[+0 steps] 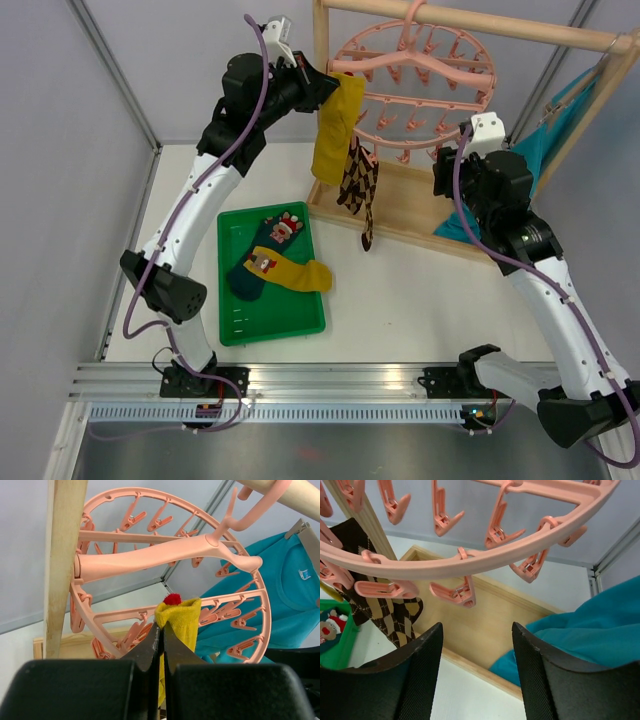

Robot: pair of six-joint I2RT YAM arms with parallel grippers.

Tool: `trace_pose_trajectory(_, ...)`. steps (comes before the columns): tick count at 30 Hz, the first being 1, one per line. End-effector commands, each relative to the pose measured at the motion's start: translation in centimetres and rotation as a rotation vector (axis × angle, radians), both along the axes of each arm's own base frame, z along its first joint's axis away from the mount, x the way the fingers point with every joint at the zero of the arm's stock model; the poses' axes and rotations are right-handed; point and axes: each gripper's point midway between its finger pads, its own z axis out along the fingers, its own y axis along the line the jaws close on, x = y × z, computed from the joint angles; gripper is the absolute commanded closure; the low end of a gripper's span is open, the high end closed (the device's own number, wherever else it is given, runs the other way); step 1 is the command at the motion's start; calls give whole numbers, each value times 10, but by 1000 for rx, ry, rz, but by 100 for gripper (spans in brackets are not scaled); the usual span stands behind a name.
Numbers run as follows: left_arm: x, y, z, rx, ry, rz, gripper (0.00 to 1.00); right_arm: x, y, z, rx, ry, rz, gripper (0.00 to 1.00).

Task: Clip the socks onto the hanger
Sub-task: Open the clamp at the hanger.

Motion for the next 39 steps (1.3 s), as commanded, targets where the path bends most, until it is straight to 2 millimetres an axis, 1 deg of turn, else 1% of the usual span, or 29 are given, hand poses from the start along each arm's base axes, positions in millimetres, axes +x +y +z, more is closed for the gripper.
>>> trace_pose_trajectory(1, -1, 2, 14, -4, -40, -15, 98, 4, 11, 20, 22, -72, 83, 36)
trace_pose_trajectory(6, -3, 1, 14, -2, -40, -24, 98, 15, 13, 16, 21, -67, 111, 34)
trace_pose_trajectory(9, -3, 1, 14, -1, -39, -30, 98, 19, 12, 18, 24, -74, 110, 34)
trace_pose_trajectory(12, -4, 0, 15, -3, -42, -38, 98, 22, 12, 21, 22, -93, 111, 34)
trace_pose_trajectory(14, -5, -1, 15, -3, -42, -44, 98, 22, 13, 22, 19, -103, 118, 32)
trace_pose_trajectory(20, -6, 1, 18, 0, -53, -42, 98, 28, 15, 24, 23, -124, 118, 31)
trace_pose_trajectory(25, -7, 1, 17, 3, -54, -45, 98, 33, 18, 19, 25, -118, 127, 31)
trace_pose_trajectory(28, -5, 2, 18, 4, -57, -40, 98, 35, 19, 21, 31, -131, 128, 32)
trace_pose_trajectory(31, -5, 3, 17, 7, -55, -41, 98, 35, 18, 21, 31, -132, 125, 35)
trace_pose_trajectory(35, -6, 3, 19, 5, -60, -43, 98, 35, 19, 22, 37, -137, 129, 45)
trace_pose_trajectory(37, -6, 3, 17, 6, -54, -43, 98, 34, 20, 26, 49, -148, 131, 47)
trace_pose_trajectory(38, -6, 3, 17, 7, -53, -43, 98, 33, 20, 28, 54, -150, 132, 51)
trace_pose_trajectory(39, -6, 3, 17, 9, -53, -43, 98, 33, 20, 29, 59, -152, 130, 53)
